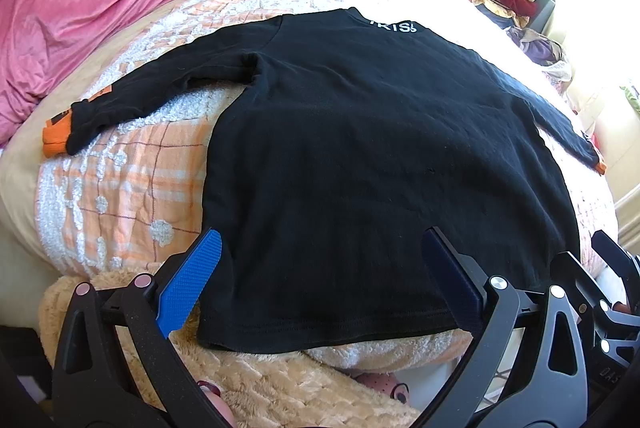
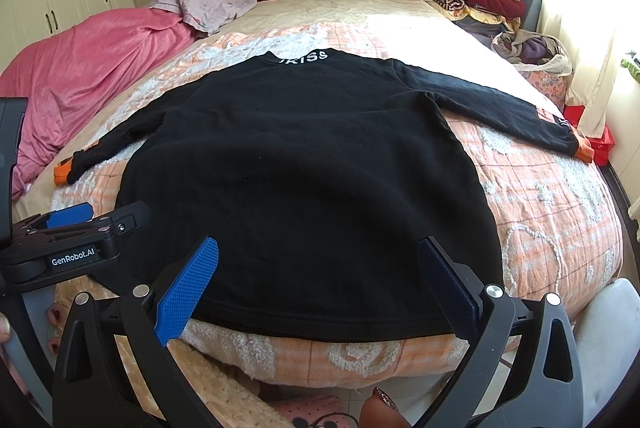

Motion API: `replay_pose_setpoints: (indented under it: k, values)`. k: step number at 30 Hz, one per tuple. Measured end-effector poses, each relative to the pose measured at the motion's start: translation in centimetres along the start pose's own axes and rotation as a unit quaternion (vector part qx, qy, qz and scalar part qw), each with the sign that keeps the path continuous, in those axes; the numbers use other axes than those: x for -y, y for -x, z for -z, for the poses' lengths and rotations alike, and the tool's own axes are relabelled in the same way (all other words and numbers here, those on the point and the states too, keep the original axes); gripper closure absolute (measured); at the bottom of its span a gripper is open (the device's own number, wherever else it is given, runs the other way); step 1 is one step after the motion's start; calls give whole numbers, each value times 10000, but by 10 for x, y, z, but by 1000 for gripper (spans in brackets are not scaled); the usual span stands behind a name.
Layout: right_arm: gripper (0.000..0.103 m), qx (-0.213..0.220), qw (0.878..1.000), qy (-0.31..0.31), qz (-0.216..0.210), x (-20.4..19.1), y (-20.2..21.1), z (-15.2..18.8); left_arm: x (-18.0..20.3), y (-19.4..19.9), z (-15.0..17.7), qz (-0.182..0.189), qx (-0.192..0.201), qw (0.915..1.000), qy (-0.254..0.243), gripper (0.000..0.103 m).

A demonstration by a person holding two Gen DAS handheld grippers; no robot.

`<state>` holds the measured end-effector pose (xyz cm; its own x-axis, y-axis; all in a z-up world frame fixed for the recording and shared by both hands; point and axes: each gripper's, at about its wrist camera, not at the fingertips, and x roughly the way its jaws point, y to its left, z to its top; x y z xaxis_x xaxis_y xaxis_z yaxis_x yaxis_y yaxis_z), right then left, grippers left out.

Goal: Fold small clothes

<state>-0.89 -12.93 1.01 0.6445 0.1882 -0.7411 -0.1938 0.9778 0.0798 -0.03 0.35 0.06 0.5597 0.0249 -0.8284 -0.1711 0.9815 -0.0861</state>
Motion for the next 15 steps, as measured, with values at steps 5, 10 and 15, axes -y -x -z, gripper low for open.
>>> replay_pose_setpoints:
  k: [5,10,15]
  values:
    - [4,-5,10000,-8,4,0,-1,-1,0,-1,-1,-1,0,10000,1,9]
    - [4,-6,10000,-5,-11,0,-1,-1,0,-1,0,-1,5,10000,-2,9]
    - [4,1,10000,-8,13,0,-1,-2,-1,-4,-3,-4,-31,10000,3,9]
